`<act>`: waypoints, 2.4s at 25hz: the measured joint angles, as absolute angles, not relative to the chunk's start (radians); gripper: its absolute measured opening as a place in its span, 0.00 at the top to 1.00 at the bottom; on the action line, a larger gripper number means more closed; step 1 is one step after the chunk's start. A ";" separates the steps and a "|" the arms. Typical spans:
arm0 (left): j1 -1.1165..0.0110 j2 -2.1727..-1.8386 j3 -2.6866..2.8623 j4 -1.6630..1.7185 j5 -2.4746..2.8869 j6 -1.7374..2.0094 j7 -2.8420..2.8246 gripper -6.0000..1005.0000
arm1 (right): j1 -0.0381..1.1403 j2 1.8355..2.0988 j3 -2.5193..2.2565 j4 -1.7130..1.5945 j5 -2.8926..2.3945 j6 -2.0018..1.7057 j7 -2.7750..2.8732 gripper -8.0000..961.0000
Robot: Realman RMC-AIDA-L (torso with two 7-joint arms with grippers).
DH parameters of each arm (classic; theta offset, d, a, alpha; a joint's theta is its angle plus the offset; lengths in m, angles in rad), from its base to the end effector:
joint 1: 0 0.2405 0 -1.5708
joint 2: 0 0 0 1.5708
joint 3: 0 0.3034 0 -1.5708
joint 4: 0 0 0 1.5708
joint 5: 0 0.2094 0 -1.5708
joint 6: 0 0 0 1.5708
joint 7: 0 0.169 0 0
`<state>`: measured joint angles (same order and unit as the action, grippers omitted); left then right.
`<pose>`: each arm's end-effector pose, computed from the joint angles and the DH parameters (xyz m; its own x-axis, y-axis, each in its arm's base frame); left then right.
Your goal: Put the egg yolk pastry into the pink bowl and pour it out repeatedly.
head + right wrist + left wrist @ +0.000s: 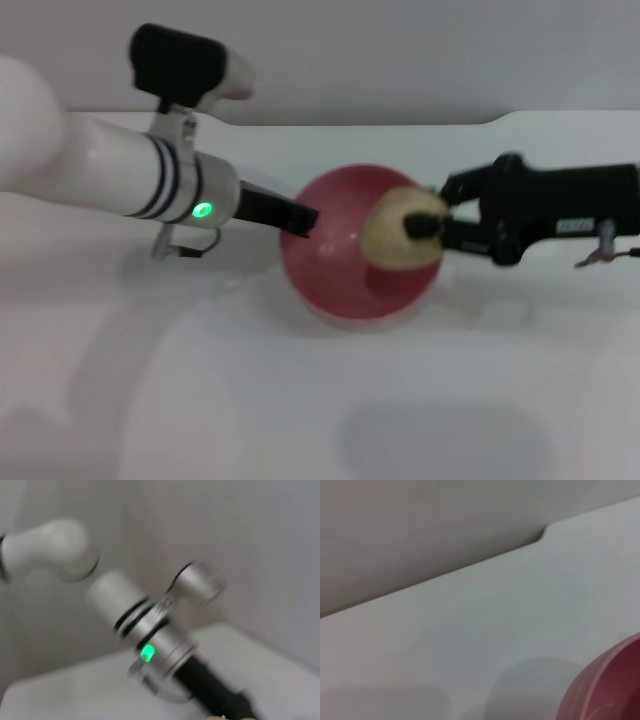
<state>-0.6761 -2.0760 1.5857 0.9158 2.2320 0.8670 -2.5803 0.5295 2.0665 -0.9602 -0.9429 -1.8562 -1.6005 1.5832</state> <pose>-0.2159 0.4335 -0.1223 0.7164 0.6742 0.1797 0.6798 -0.6165 -0.3972 0.2247 0.3697 -0.0267 0.8627 -0.2269 -0.4520 -0.3003 -0.9489 -0.0968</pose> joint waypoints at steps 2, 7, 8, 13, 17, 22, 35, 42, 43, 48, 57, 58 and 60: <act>-0.690 -2.077 1.619 0.921 2.228 0.853 -2.597 0.99 | 0.550 2.069 -1.000 -0.944 -1.947 -1.591 1.611 0.74; -0.690 -2.075 1.652 0.953 2.220 0.841 -2.633 0.99 | 0.561 2.077 -1.084 -0.954 -2.041 -1.495 1.698 0.74; -0.687 -2.074 1.651 0.954 2.218 0.841 -2.634 0.99 | 0.555 2.077 -1.091 -0.962 -2.033 -1.488 1.699 0.73; -0.680 -2.073 1.653 0.954 2.213 0.845 -2.635 0.99 | 0.527 2.077 -1.073 -1.013 -1.969 -1.484 1.694 0.69; -0.678 -2.071 1.654 0.954 2.213 0.871 -2.635 0.99 | 0.523 2.077 -1.045 -1.031 -1.954 -1.479 1.692 0.51; -0.671 -2.069 1.651 0.955 2.212 0.879 -2.635 0.99 | 0.506 2.078 -0.971 -1.058 -1.910 -1.465 1.692 0.46; -0.336 -2.063 2.013 1.255 2.182 0.171 -2.345 0.99 | 0.334 2.067 -0.487 -0.889 -1.743 -1.389 1.623 0.46; -0.273 -2.071 2.375 1.135 2.259 -0.471 -2.100 0.99 | 0.296 2.065 -0.390 -0.820 -1.742 -1.389 1.589 0.46; -0.291 -2.074 2.427 1.084 2.273 -0.555 -2.067 1.00 | 0.294 2.065 -0.385 -0.817 -1.741 -1.389 1.588 0.46; -0.368 -2.078 2.584 0.936 2.265 -0.765 -1.936 0.99 | 0.292 2.065 -0.378 -0.815 -1.740 -1.397 1.588 0.46; -0.402 -2.079 2.623 0.847 2.264 -0.898 -1.608 0.99 | 0.301 2.069 -0.380 -0.812 -1.739 -1.400 1.587 0.46; -0.406 -2.079 2.622 0.841 2.263 -0.904 -1.604 0.99 | 0.301 2.069 -0.379 -0.811 -1.739 -1.400 1.587 0.46; -0.415 -2.079 2.617 0.825 2.257 -0.911 -1.597 0.99 | 0.300 2.070 -0.379 -0.810 -1.739 -1.401 1.587 0.46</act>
<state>-0.4145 -2.0786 2.6169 0.8254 2.2568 -0.9110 -1.5967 0.2997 2.0701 -0.3789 -0.8101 -1.7394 -1.4008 1.5869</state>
